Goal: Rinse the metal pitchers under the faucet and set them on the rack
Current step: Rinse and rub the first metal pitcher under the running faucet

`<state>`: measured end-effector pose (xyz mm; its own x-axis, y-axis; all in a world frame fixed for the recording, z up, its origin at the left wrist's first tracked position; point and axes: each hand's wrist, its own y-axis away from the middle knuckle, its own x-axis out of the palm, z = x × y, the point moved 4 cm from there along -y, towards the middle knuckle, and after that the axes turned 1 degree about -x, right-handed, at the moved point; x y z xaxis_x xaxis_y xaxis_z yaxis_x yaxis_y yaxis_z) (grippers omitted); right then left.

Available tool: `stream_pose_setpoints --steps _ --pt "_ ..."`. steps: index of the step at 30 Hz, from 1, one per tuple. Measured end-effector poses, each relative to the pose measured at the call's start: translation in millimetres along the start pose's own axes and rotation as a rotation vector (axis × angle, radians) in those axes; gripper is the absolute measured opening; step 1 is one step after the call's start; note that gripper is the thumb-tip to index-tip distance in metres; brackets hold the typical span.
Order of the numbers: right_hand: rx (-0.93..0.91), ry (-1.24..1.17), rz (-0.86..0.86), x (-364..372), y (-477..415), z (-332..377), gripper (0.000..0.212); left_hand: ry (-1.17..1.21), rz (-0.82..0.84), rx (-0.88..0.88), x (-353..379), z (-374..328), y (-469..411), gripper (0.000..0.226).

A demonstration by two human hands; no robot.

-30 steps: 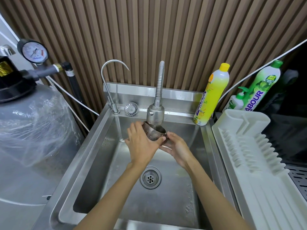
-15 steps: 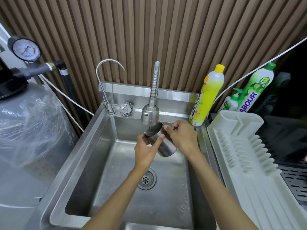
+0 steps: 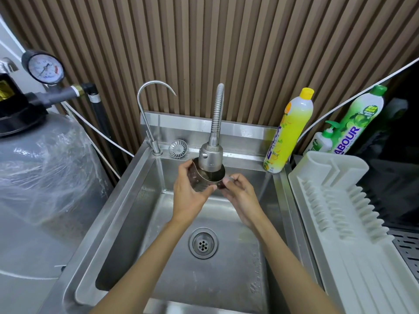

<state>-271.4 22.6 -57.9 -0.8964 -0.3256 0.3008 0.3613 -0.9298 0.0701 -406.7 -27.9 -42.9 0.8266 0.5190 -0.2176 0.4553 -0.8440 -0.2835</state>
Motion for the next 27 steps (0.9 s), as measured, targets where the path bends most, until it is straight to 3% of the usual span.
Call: stream_pose_setpoints --steps 3,11,19,24,27 --pt "0.108 -0.114 0.077 5 0 -10 0.017 -0.11 0.038 0.045 -8 -3 4 0.075" --pt "0.232 -0.108 0.108 6 10 -24 0.022 -0.375 0.018 0.167 -14 -8 15 0.073" --pt "0.218 0.373 -0.023 -6 11 -4 0.019 -0.172 0.071 -0.146 -10 15 15 0.075" --pt "-0.026 0.788 -0.121 0 9 10 0.015 0.176 0.149 -0.464 3 33 21 0.073" --pt "-0.216 1.062 -0.092 12 12 16 0.007 0.325 0.219 -0.593 7 42 22 0.068"
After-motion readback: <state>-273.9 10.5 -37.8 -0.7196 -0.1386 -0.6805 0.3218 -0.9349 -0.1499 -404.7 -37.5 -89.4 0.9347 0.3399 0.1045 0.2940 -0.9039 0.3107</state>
